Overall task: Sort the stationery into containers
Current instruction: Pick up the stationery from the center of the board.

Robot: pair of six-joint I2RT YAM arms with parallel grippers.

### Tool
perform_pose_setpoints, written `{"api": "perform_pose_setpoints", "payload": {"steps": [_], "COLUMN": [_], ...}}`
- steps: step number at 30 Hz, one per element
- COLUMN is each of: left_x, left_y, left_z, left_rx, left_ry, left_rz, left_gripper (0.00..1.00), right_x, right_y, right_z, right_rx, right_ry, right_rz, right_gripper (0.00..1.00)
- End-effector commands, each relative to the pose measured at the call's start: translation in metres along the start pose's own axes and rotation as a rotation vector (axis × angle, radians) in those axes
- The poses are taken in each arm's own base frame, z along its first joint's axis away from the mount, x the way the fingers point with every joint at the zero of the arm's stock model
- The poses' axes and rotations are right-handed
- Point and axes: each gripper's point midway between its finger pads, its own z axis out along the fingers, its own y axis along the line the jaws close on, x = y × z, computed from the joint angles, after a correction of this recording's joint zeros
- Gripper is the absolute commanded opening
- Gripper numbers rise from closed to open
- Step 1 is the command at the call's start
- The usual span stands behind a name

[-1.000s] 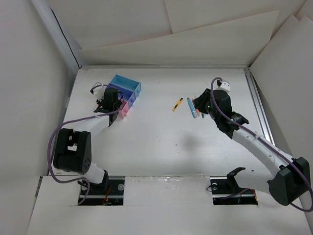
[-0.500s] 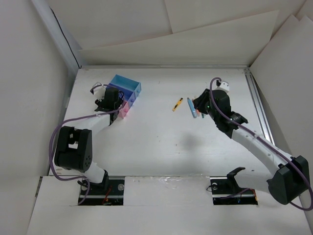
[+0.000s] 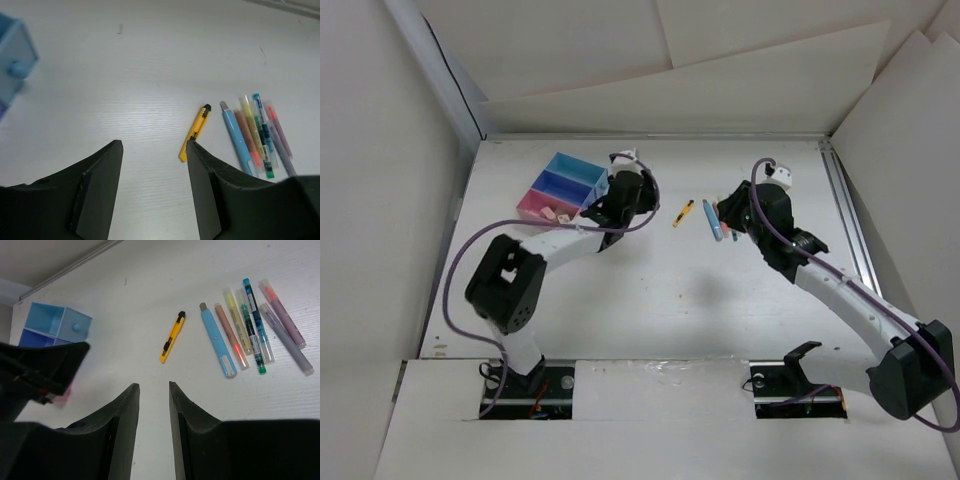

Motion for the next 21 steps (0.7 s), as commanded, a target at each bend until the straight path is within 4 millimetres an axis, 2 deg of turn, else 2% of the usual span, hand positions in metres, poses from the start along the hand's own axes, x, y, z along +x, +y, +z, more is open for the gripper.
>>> {"api": "perform_pose_setpoints", "payload": {"steps": [1, 2, 3, 4, 5, 6, 7, 9, 10, 11, 12, 16, 17, 18, 21], "left_x": [0.033, 0.025, 0.034, 0.053, 0.043, 0.049, 0.057, 0.068, 0.069, 0.084, 0.080, 0.095, 0.091, 0.104, 0.101], "left_y": [-0.026, -0.037, -0.048, -0.046, -0.059, -0.067, -0.066, -0.081, -0.080, -0.079, -0.085, -0.081, -0.087, -0.079, -0.085], "left_z": [0.028, 0.035, 0.038, 0.048, 0.055, 0.058, 0.062, 0.073, 0.077, 0.080, 0.084, 0.093, 0.093, 0.097, 0.099], "left_rx": [0.118, 0.143, 0.181, 0.184, 0.223, 0.246, 0.243, 0.262, 0.263, 0.259, 0.265, 0.265, 0.278, 0.266, 0.276], "left_ry": [0.118, 0.105, 0.138, 0.190, 0.171, 0.190, 0.225, 0.245, 0.246, 0.279, 0.266, 0.304, 0.295, 0.324, 0.326], "left_rz": [0.137, 0.141, 0.158, 0.180, 0.207, 0.228, 0.251, 0.302, 0.333, 0.355, 0.352, 0.369, 0.365, 0.381, 0.379], "left_gripper": [0.50, 0.54, 0.56, 0.57, 0.58, 0.58, 0.58, 0.58, 0.58, 0.58, 0.58, 0.58, 0.58, 0.58, 0.55], "right_x": [-0.028, -0.024, -0.024, -0.024, -0.024, -0.024, -0.024, -0.023, -0.023, -0.025, -0.025, -0.025, -0.025, -0.025, -0.024], "right_y": [0.011, 0.009, 0.009, 0.009, 0.009, 0.009, 0.009, 0.010, 0.010, 0.007, 0.007, 0.007, 0.007, 0.007, 0.008], "right_z": [-0.011, -0.010, -0.010, -0.010, -0.010, -0.010, -0.010, -0.010, -0.010, -0.010, -0.010, -0.010, -0.010, -0.010, -0.010], "right_rx": [-0.027, -0.021, -0.021, -0.021, -0.021, -0.021, -0.021, -0.029, -0.029, -0.021, -0.021, -0.021, -0.021, -0.021, -0.028], "right_ry": [-0.086, -0.080, -0.080, -0.080, -0.080, -0.080, -0.080, -0.074, -0.074, -0.079, -0.079, -0.079, -0.079, -0.079, -0.073], "right_rz": [0.037, 0.034, 0.034, 0.034, 0.034, 0.034, 0.034, 0.033, 0.033, 0.037, 0.037, 0.037, 0.037, 0.037, 0.036], "right_gripper": [0.36, 0.36, 0.36, 0.36, 0.36, 0.36, 0.36, 0.36, 0.36, 0.36, 0.36, 0.36, 0.36, 0.36, 0.36]}}
